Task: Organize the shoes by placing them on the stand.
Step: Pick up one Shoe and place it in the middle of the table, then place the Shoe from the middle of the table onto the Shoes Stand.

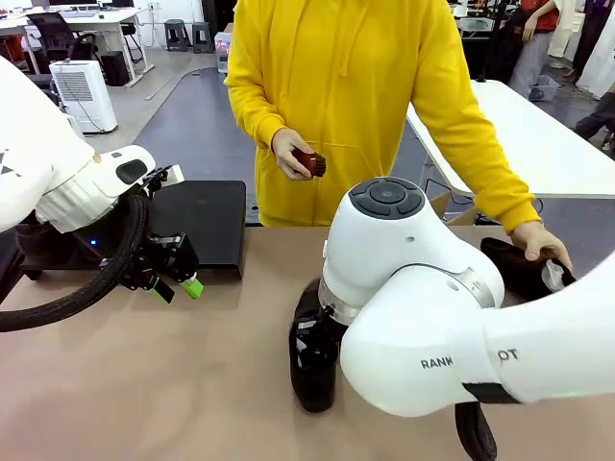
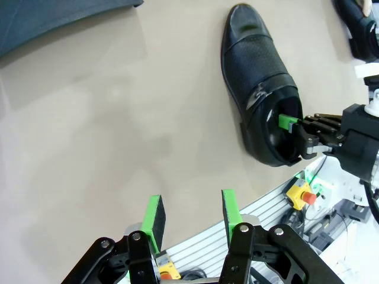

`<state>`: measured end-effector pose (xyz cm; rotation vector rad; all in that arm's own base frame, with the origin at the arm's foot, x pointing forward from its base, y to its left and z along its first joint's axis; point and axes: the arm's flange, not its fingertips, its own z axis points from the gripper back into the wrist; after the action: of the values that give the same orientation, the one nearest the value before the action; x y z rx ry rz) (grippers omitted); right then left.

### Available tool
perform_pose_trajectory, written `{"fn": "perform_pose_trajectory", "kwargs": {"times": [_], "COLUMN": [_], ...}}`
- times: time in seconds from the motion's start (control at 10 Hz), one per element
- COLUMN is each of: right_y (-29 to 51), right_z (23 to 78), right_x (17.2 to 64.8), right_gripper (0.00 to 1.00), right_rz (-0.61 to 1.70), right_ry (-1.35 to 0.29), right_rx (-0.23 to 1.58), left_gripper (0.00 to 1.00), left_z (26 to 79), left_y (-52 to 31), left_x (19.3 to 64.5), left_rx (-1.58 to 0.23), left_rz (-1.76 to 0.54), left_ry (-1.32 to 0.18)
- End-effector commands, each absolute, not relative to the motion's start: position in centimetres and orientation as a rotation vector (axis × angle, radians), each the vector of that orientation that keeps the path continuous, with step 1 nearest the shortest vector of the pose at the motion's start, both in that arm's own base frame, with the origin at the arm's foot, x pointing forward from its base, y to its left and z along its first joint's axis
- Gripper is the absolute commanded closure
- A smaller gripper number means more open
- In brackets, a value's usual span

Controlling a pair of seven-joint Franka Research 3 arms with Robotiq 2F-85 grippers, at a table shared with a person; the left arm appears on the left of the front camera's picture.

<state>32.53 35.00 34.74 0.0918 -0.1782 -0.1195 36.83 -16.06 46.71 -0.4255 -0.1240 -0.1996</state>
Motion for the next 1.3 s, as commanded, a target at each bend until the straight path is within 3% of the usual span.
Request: {"fn": "perform_pose_trajectory", "kwargs": {"times": [0.0,0.3,1.2], "right_y": [35.4,34.3,34.1], "right_z": [36.3,37.8,38.8], "right_x": [33.3,33.3,33.5], "right_gripper": [0.52,0.0,0.0], "right_rz": [-0.096,-0.114,-0.098], "right_ry": [-0.195,-0.23,-0.238], "right_rx": [0.105,0.118,0.12], "left_gripper": [0.47,0.47,0.47], "left_z": [46.7,46.7,46.7], "left_y": [-15.9,-15.9,-15.9], "left_x": [36.8,36.8,36.8], "left_rx": [-0.432,-0.432,-0.432], "left_rz": [-0.21,-0.21,-0.21], "left_ry": [-0.121,-0.121,-0.121]}}
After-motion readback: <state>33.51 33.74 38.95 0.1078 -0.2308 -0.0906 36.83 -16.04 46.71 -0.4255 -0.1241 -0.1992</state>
